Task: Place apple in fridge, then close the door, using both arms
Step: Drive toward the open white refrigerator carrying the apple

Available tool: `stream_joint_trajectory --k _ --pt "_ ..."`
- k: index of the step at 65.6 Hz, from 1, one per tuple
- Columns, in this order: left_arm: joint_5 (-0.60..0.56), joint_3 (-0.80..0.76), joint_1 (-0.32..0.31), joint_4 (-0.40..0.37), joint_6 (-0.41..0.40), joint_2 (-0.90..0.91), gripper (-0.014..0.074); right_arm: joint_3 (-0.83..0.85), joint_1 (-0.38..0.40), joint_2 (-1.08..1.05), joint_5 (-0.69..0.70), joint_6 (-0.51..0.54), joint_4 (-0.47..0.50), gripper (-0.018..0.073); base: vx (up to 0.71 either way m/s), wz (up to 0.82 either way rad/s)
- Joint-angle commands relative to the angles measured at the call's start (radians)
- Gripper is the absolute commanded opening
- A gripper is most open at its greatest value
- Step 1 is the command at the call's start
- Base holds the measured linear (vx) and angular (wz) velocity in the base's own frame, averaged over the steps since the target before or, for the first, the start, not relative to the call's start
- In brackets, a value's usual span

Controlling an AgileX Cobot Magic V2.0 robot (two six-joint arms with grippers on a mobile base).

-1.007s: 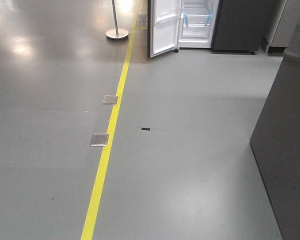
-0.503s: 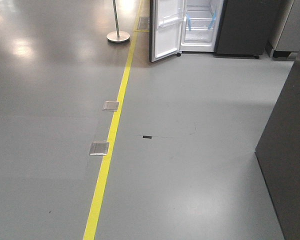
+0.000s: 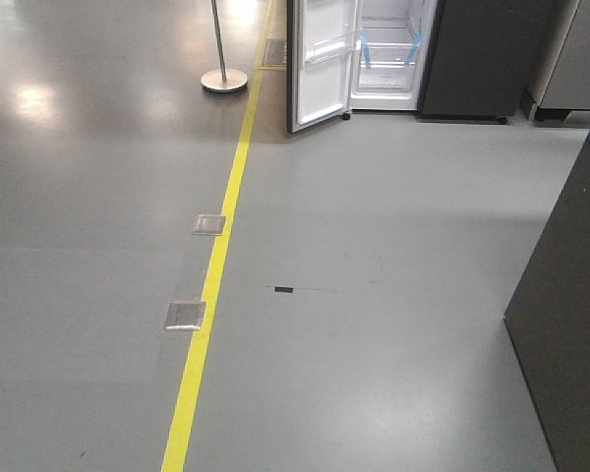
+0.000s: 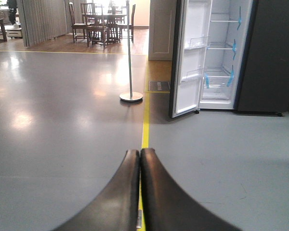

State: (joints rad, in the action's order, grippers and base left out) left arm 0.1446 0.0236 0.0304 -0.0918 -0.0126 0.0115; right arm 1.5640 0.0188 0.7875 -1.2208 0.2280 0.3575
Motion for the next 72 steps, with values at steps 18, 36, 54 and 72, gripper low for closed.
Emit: stream_joint_trajectory --k 18,36,54,72 --pt "-0.08 -0.017 -0.001 -0.001 -0.01 0.015 -0.0006 0.025 0.001 0.008 0.08 0.008 0.015 0.0095 0.18 -0.05" --pt "-0.08 -0.017 -0.001 -0.001 -0.01 0.015 -0.0006 0.025 0.001 0.008 0.08 0.008 0.015 0.0095 0.17 -0.05" --pt "-0.08 -0.017 -0.001 -0.001 -0.01 0.015 -0.0006 0.025 0.001 0.008 0.08 0.008 0.015 0.0095 0.17 -0.03" --pt "-0.08 -0.017 -0.001 -0.001 -0.01 0.015 -0.0006 0.025 0.001 0.008 0.08 0.008 0.015 0.0095 0.18 0.0"
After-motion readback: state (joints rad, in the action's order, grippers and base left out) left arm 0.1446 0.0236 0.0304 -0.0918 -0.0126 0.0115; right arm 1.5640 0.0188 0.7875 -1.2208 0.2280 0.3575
